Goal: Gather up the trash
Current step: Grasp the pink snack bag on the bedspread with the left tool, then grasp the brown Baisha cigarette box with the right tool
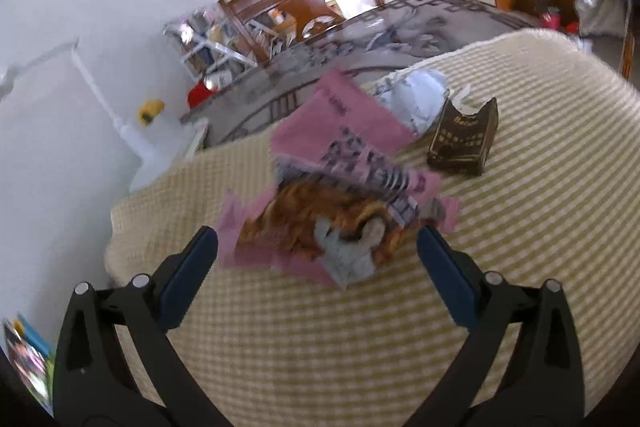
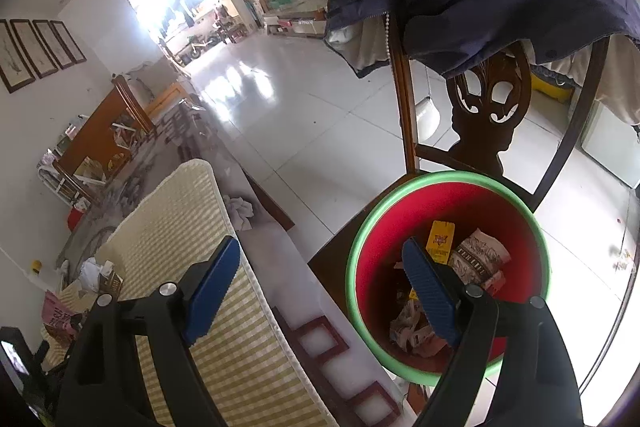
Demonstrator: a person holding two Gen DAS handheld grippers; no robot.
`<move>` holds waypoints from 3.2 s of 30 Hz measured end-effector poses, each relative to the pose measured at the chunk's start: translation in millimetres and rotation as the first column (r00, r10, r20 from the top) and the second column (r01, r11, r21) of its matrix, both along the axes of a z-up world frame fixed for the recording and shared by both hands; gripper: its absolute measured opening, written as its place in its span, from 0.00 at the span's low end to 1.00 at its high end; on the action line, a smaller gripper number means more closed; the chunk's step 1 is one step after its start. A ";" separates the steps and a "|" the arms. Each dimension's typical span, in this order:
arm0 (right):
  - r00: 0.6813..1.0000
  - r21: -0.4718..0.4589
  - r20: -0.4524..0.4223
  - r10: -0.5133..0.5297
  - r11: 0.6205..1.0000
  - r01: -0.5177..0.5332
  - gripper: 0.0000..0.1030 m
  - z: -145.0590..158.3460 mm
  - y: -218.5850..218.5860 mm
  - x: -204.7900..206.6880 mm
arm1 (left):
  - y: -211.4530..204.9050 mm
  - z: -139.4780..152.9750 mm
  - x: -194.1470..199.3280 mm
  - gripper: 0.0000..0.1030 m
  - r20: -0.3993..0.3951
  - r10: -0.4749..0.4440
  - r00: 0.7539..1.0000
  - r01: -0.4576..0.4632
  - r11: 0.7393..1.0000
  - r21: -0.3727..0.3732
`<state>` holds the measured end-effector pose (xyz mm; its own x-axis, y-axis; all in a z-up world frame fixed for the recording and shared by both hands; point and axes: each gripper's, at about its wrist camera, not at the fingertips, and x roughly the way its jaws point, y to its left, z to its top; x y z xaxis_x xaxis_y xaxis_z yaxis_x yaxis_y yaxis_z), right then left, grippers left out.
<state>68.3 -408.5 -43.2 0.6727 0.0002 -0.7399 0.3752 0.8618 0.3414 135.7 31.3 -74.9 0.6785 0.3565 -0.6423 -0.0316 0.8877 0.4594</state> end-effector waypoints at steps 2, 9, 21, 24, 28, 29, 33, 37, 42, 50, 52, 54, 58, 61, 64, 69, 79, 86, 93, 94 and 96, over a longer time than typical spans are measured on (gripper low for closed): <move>1.000 -0.007 -0.008 0.009 1.000 -0.009 0.78 -1.0 2.8 1.8 | -6.0 -3.5 10.1 0.95 -0.006 -0.024 1.000 0.025 0.998 0.049; 0.999 -0.015 -0.032 0.036 0.999 -0.037 0.78 -5.5 9.1 7.0 | -4.2 6.3 15.9 0.39 0.003 -0.011 1.000 0.011 1.000 -0.002; 0.995 -0.064 -0.073 0.066 0.995 -0.071 0.79 -9.6 22.0 10.5 | 39.4 53.1 -89.4 0.32 0.081 0.155 0.985 -0.080 0.809 -0.582; 0.992 -0.085 -0.094 0.082 0.992 -0.090 0.81 -12.4 28.1 12.2 | 39.9 43.5 -127.9 0.33 0.053 0.193 0.980 -0.105 0.719 -0.687; 0.986 -0.116 -0.116 0.117 0.985 -0.131 0.81 -14.1 40.9 13.3 | 31.3 2.9 -152.0 0.33 -0.109 0.175 0.978 -0.194 0.606 -0.772; 0.985 -0.125 -0.115 0.130 0.982 -0.144 0.81 -13.7 45.0 12.7 | 29.9 4.7 -153.6 0.35 -0.089 0.184 0.979 -0.185 0.617 -0.765; 0.976 -0.173 -0.098 0.197 0.962 -0.211 0.82 -9.6 66.2 10.5 | 29.4 8.7 -150.2 0.39 -0.067 0.203 0.977 -0.185 0.647 -0.739; 0.947 -0.225 -0.124 0.296 0.921 -0.318 0.83 -12.9 98.7 17.1 | 36.8 3.1 -149.6 0.45 -0.061 0.243 0.968 -0.204 0.622 -0.756; 0.890 -0.225 -0.146 0.432 0.861 -0.456 0.83 -19.6 159.7 27.8 | 53.0 -1.4 -154.0 0.62 -0.076 0.266 0.961 -0.221 0.574 -0.788; 0.810 -0.004 -0.143 0.569 0.818 -0.575 0.83 -16.5 285.0 98.6 | 69.3 -6.6 -158.0 0.70 -0.100 0.284 0.953 -0.226 0.454 -0.862; 0.786 -0.015 -0.176 0.592 0.797 -0.604 0.83 -18.0 319.1 119.4 | 73.4 -5.0 -160.4 0.70 -0.092 0.293 0.952 -0.217 0.429 -0.877; 0.784 -0.006 -0.209 0.585 0.800 -0.599 0.83 -24.3 335.9 132.7 | 77.2 -3.9 -159.7 0.70 -0.085 0.305 0.949 -0.213 0.417 -0.884; 0.831 0.066 -0.260 0.492 0.868 -0.493 0.83 -48.4 345.7 159.9 | 84.2 -6.4 -161.0 0.67 -0.094 0.328 0.940 -0.221 0.375 -0.900; 0.862 0.071 -0.256 0.437 0.898 -0.434 0.86 -56.9 349.3 173.2 | 87.6 -9.2 -159.2 0.66 -0.095 0.340 0.936 -0.224 0.363 -0.905; 0.832 -0.024 -0.300 0.466 0.869 -0.495 0.74 -56.6 366.4 182.1 | 88.9 -11.1 -156.8 0.66 -0.096 0.346 0.933 -0.223 0.349 -0.910; 0.805 -0.093 -0.269 0.529 0.818 -0.568 0.50 -49.1 376.9 168.2 | 87.3 -10.4 -155.7 0.68 -0.086 0.352 0.932 -0.221 0.365 -0.904; 0.709 -0.088 -0.222 0.670 0.710 -0.698 0.00 -28.8 332.9 103.0 | 85.0 -13.3 -152.6 0.78 -0.081 0.343 0.936 -0.209 0.354 -0.912; 0.732 -0.110 -0.179 0.657 0.726 -0.679 0.31 -7.2 315.2 92.3 | 74.9 -15.3 -149.5 0.84 -0.085 0.325 0.942 -0.214 0.386 -0.897; 0.754 -0.089 -0.230 0.615 0.758 -0.646 0.63 -23.0 360.7 133.1 | 83.7 -13.4 -154.0 0.84 -0.074 0.363 0.929 -0.212 0.357 -0.910; 0.755 -0.085 -0.250 0.606 0.763 -0.641 0.63 -30.2 370.9 139.6 | 84.0 -12.1 -154.2 0.84 -0.069 0.366 0.928 -0.208 0.356 -0.911; 0.761 -0.084 -0.266 0.592 0.772 -0.630 0.64 -39.9 382.1 147.8 | 84.5 -10.4 -155.4 0.84 -0.061 0.366 0.928 -0.200 0.354 -0.914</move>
